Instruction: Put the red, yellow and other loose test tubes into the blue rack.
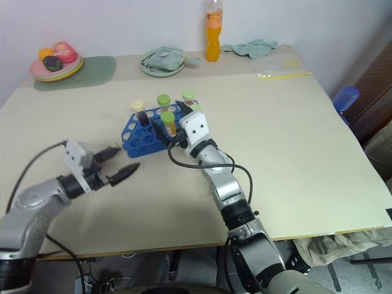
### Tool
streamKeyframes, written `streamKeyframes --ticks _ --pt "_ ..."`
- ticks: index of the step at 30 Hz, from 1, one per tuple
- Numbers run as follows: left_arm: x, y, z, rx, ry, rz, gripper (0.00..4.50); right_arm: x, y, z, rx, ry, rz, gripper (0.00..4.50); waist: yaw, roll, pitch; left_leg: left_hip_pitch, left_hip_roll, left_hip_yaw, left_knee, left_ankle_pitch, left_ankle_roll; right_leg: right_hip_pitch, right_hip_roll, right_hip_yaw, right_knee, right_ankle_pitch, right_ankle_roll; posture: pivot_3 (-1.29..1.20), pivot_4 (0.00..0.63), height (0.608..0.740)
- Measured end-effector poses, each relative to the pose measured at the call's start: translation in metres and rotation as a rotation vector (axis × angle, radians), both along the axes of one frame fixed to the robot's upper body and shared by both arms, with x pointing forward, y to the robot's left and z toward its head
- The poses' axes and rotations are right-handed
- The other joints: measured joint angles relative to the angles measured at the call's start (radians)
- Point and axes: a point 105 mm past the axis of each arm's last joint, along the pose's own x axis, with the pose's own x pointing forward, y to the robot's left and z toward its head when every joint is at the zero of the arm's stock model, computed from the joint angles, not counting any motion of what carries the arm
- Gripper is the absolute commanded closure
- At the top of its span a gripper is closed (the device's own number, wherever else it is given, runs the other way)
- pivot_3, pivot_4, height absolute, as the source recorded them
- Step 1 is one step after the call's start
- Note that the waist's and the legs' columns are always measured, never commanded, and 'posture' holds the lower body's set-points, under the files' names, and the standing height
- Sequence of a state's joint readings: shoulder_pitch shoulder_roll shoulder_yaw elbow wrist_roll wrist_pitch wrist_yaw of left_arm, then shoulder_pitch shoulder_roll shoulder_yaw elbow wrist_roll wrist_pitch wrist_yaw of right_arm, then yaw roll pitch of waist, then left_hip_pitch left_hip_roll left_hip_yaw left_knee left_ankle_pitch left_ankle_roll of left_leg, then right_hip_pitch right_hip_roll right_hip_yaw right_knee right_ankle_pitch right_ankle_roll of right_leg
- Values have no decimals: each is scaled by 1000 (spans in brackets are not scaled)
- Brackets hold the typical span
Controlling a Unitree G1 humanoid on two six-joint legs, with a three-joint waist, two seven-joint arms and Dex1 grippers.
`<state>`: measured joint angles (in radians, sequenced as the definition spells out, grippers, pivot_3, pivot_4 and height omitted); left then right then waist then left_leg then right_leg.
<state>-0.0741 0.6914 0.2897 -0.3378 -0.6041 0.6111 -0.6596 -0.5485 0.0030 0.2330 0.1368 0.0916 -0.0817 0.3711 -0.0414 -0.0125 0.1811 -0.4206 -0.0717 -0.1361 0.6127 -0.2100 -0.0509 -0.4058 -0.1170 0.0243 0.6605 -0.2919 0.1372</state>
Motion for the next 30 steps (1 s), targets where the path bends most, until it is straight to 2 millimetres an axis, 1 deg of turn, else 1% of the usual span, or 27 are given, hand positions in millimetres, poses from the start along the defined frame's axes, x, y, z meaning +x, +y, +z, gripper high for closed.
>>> streamKeyframes --ticks 2,4,6,7,10,13,15,16,18,22,23,26,28,29,30 --pt "6 15 20 68 17 43 0 -7 -5 13 -6 -28 30 129 -2 0 0 1 0 1 0 0 0 0 0 0 0 0 0 0 150 740" --pt "12 27 32 157 49 90 0 -12 -10 20 -26 -34 58 129 -3 0 0 1 0 1 -1 0 0 0 0 0 0 0 0 0 150 740" --pt "18 39 34 256 123 124 0 -16 -15 21 -56 -23 92 129 -4 0 0 2 0 1 -1 0 0 0 0 0 2 0 0 0 150 740" --pt "20 45 33 285 169 134 0 -17 -17 20 -76 -19 104 129 -4 0 0 2 0 2 -1 0 0 0 0 0 2 0 0 0 150 740" --pt "20 55 17 374 437 112 0 -22 -28 16 -146 1 142 129 -4 1 1 2 -1 6 -1 0 0 0 1 0 2 -1 0 0 150 740" --pt "26 62 6 443 583 95 0 -33 -38 8 -242 47 227 129 -3 0 1 2 0 6 -1 0 0 1 1 0 2 -1 0 0 150 740" --pt "32 65 3 477 635 78 0 -45 -44 0 -310 77 291 129 -2 0 1 1 0 6 0 0 1 1 1 -1 2 -1 0 0 150 740" --pt "38 65 2 499 650 71 0 -50 -47 -4 -329 95 311 129 -2 0 1 1 0 6 0 0 1 1 1 -1 2 -1 0 0 150 740" --pt "49 64 -3 548 671 53 0 -58 -48 -12 -354 125 347 129 -1 -1 1 1 0 6 0 0 1 1 1 -1 2 -1 0 0 150 740" --pt "59 50 -22 594 746 -28 0 -68 -45 -19 -371 150 383 129 -5 -2 2 1 0 6 0 0 1 0 1 -1 3 -1 0 0 150 740" --pt "62 49 -24 602 758 -39 0 -69 -44 -19 -370 152 383 129 -4 -2 2 1 0 6 1 0 1 0 1 -1 3 -1 0 0 150 740" --pt "68 53 -24 637 774 -39 796 -71 -43 -19 -365 154 377 0 -3 -2 2 1 0 6 1 0 1 0 1 -1 3 -1 0 0 150 740" --pt "70 55 -23 649 779 -39 1758 -72 -43 -21 -365 165 372 0 -3 -3 3 1 0 6 1 0 1 0 1 -1 3 -1 1 0 150 740" --pt "70 55 -23 651 780 -41 2134 -72 -43 -21 -365 168 372 0 -3 -3 3 1 0 6 1 0 1 0 1 -1 3 -1 1 0 150 740" --pt "70 57 -24 656 784 -44 2319 -72 -43 -23 -365 176 370 0 -3 -3 3 1 0 5 1 0 1 0 1 -1 3 -1 1 0 150 740"
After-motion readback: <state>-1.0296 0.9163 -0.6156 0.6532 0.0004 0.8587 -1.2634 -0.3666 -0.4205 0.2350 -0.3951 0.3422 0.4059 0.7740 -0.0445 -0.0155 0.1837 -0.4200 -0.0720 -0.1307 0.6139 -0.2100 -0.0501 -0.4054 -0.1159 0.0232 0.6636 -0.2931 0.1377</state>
